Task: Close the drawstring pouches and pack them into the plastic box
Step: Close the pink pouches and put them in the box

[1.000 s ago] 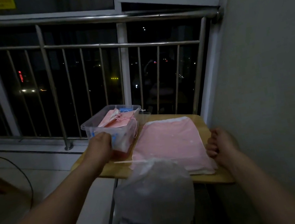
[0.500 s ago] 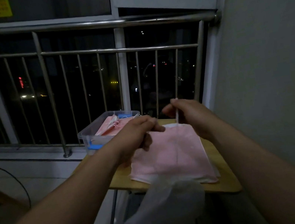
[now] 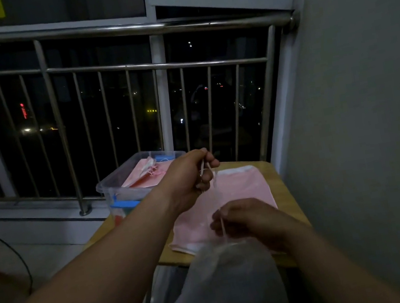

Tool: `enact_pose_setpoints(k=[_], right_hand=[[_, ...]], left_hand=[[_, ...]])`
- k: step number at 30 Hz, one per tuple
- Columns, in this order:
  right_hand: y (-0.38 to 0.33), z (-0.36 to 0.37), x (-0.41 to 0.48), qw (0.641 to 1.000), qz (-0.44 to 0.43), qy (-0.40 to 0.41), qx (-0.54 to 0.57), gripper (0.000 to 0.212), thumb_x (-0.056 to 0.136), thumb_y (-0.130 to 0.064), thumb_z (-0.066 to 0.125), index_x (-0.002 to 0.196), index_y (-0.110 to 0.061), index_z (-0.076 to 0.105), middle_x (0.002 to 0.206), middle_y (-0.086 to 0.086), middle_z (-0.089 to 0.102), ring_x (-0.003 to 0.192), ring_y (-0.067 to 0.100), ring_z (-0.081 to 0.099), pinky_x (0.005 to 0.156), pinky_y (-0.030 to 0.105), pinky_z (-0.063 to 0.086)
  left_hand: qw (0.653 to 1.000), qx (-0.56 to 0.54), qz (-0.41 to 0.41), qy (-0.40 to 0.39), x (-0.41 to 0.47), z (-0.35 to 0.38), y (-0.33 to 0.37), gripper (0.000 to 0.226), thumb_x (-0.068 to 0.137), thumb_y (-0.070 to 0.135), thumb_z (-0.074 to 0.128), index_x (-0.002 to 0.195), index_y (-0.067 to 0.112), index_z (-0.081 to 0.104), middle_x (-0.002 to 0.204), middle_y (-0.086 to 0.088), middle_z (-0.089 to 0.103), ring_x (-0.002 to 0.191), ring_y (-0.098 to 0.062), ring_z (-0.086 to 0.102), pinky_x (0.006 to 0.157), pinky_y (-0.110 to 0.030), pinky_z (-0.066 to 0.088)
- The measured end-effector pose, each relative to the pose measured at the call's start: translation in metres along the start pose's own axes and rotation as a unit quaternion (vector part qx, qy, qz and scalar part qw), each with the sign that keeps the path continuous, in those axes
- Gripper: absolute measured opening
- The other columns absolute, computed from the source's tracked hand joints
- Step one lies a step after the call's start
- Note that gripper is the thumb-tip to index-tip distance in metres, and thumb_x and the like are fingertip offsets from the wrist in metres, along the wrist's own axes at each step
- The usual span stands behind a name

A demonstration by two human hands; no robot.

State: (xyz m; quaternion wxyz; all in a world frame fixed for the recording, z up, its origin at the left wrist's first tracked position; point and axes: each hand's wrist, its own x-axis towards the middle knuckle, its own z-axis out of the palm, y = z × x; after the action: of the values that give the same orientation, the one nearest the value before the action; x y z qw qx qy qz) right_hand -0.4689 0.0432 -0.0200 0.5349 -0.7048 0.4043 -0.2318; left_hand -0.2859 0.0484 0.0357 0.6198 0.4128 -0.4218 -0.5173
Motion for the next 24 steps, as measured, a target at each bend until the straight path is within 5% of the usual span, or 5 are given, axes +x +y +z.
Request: enact_pose_setpoints(k=[7, 13, 19, 24], right_hand=[[0.023, 0.008, 0.003, 0.997, 0.004, 0.025, 0.076, 0.021, 0.102, -0.022, 0.061, 0.103, -0.011, 0.079, 0.099, 0.01, 0.079, 0.099, 0.028, 0.074, 0.1, 0.048, 0.056], [0.024, 0.003, 0.015, 0.993, 0.031, 0.057, 0.1, 0.019, 0.098, -0.023, 0.067, 0.094, -0.011, 0.082, 0.089, 0.008, 0.076, 0.088, 0.025, 0.068, 0.086, 0.04, 0.057], [0.023, 0.002, 0.019, 0.997, 0.017, 0.031, 0.062, 0.022, 0.099, -0.016, 0.063, 0.091, -0.011, 0.083, 0.092, 0.001, 0.079, 0.088, 0.021, 0.068, 0.082, 0.032, 0.056], [0.027, 0.002, 0.018, 0.998, -0.003, -0.015, 0.065, 0.029, 0.101, -0.018, 0.06, 0.101, 0.006, 0.076, 0.1, -0.004, 0.08, 0.098, 0.021, 0.071, 0.102, 0.044, 0.055]], left_hand=[[0.999, 0.02, 0.019, 0.034, 0.013, -0.005, -0.012, 0.027, 0.107, 0.028, 0.045, 0.092, 0.013, 0.062, 0.086, -0.004, 0.063, 0.06, -0.013, 0.044, 0.049, -0.023, 0.034], [0.918, 0.337, 0.146, 0.148, 0.022, -0.009, -0.013, 0.031, 0.104, 0.046, 0.046, 0.099, 0.032, 0.073, 0.117, -0.004, 0.059, 0.104, -0.022, 0.059, 0.091, -0.042, 0.051], [0.97, 0.213, 0.085, 0.078, 0.03, 0.008, -0.007, 0.029, 0.109, 0.024, 0.046, 0.109, 0.009, 0.071, 0.081, -0.006, 0.06, 0.071, -0.017, 0.053, 0.062, -0.026, 0.044], [0.986, 0.135, 0.029, 0.089, 0.045, 0.01, -0.014, 0.024, 0.106, 0.018, 0.05, 0.112, 0.006, 0.07, 0.079, -0.007, 0.064, 0.066, -0.014, 0.059, 0.058, -0.024, 0.049]])
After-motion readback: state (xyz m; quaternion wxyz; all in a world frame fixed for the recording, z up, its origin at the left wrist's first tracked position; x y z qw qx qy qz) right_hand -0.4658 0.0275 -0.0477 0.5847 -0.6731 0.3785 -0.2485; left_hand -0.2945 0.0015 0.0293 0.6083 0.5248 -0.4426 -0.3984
